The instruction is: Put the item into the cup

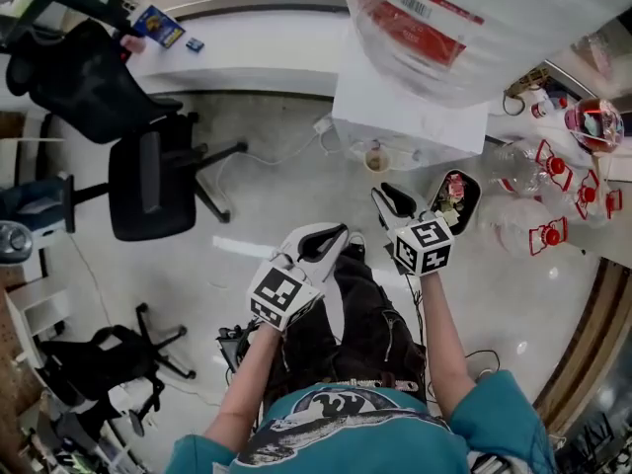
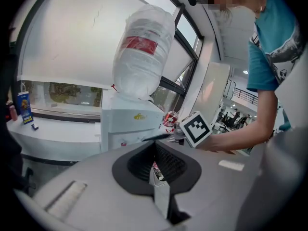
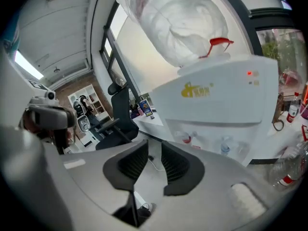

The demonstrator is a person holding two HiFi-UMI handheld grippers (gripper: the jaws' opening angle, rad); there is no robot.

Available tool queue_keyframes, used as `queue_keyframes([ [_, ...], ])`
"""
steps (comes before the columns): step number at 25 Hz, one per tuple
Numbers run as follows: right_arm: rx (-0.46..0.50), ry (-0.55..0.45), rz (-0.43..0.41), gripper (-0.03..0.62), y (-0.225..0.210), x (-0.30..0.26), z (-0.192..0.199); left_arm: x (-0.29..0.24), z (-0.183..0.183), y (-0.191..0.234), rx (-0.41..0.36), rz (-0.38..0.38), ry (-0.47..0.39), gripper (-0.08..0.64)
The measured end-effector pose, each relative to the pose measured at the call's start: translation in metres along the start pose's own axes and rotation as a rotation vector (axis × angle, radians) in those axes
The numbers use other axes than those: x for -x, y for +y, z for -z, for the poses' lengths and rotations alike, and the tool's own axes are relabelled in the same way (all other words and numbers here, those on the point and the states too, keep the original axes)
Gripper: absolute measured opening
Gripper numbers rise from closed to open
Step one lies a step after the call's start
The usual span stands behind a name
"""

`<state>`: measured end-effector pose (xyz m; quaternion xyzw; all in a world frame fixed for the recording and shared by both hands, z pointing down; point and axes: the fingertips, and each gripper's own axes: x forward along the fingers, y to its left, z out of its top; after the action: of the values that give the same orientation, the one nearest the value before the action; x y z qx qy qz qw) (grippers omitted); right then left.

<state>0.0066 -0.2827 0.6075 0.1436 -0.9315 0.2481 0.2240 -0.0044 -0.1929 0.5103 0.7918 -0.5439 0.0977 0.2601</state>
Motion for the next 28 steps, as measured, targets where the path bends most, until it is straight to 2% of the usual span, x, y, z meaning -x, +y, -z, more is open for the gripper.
queue_keyframes([
  [4,-0.009,-0.051,-0.064,0.071,0.032,0.026,-0.024,0.016,-0.008,-0.013,0.009,-0.014,-0.016,-0.002],
  [7,0.024,-0.070,-0.108,0.069,0.052,0.043,-0.041,0.026,-0.011,-0.022,0.011,-0.025,-0.030,-0.002],
  [10,0.071,-0.085,-0.126,0.067,0.069,0.057,-0.054,0.037,-0.012,-0.030,0.017,-0.035,-0.038,-0.002],
  [13,0.080,-0.102,-0.136,0.066,0.083,0.068,-0.062,0.048,-0.016,-0.033,0.031,-0.045,-0.056,-0.002],
  [19,0.101,-0.112,-0.139,0.058,0.111,0.080,-0.058,0.068,-0.016,-0.039,0.043,-0.056,-0.091,-0.002],
  [28,0.119,-0.136,-0.190,0.055,0.180,0.095,-0.046,0.122,-0.009,-0.049,0.031,-0.071,-0.142,-0.002],
])
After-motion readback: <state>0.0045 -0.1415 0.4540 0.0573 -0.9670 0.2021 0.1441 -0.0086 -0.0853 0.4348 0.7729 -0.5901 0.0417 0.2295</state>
